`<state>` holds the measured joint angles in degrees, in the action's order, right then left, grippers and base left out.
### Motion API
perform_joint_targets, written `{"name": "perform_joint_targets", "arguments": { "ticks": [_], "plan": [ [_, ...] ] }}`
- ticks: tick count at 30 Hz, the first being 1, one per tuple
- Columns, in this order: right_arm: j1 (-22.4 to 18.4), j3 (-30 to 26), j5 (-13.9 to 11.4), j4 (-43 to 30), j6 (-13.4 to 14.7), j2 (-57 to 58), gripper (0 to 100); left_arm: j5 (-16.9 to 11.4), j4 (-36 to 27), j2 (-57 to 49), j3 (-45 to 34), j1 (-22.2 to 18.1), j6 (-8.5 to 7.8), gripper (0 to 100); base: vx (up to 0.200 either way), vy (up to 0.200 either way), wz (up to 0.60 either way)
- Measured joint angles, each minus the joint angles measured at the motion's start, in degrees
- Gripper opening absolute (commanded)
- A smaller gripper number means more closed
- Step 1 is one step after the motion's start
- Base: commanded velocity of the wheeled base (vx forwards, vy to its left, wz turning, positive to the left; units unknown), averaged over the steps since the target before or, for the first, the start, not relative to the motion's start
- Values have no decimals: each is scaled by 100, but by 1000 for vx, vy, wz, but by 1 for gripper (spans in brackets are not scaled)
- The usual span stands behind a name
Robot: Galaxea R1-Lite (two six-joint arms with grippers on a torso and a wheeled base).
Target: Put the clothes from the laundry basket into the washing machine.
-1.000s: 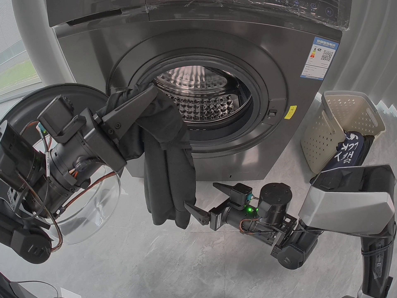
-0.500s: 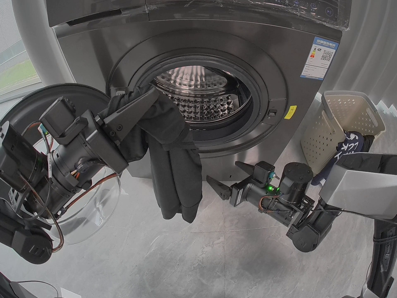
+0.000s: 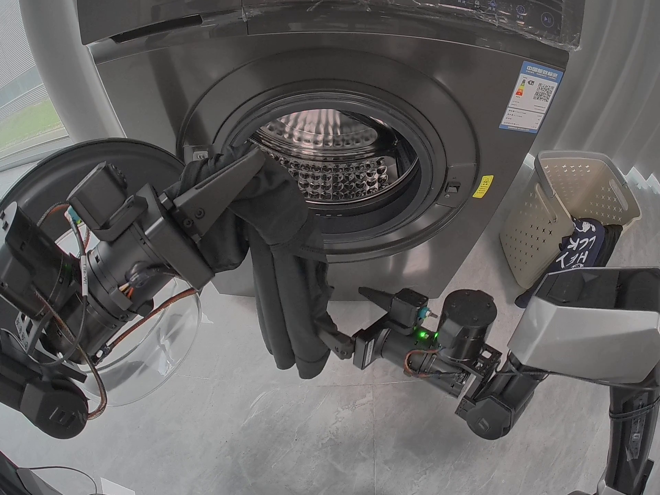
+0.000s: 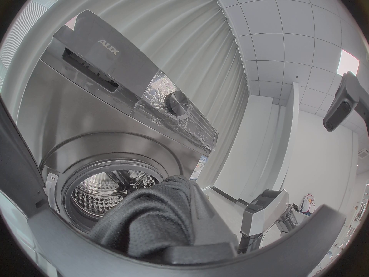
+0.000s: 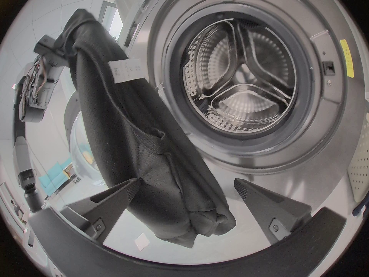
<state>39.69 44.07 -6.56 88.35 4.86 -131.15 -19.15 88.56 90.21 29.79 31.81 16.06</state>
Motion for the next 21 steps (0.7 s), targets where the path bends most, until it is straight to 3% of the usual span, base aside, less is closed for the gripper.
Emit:
{"name": "perform_joint_targets", "arguments": {
  "ticks": [8,16,21],
  "plan": [
    [322,-79,29,6,15,-55,100,0,0,0,2,-2,0,0,0,0,0],
    [396,483,73,11,50,-372,100,7,0,0,5,0,-5,0,0,0,0],
    [429,566,27,15,227,-499,100,11,0,0,0,0,-7,0,0,0,0]
  ]
}}
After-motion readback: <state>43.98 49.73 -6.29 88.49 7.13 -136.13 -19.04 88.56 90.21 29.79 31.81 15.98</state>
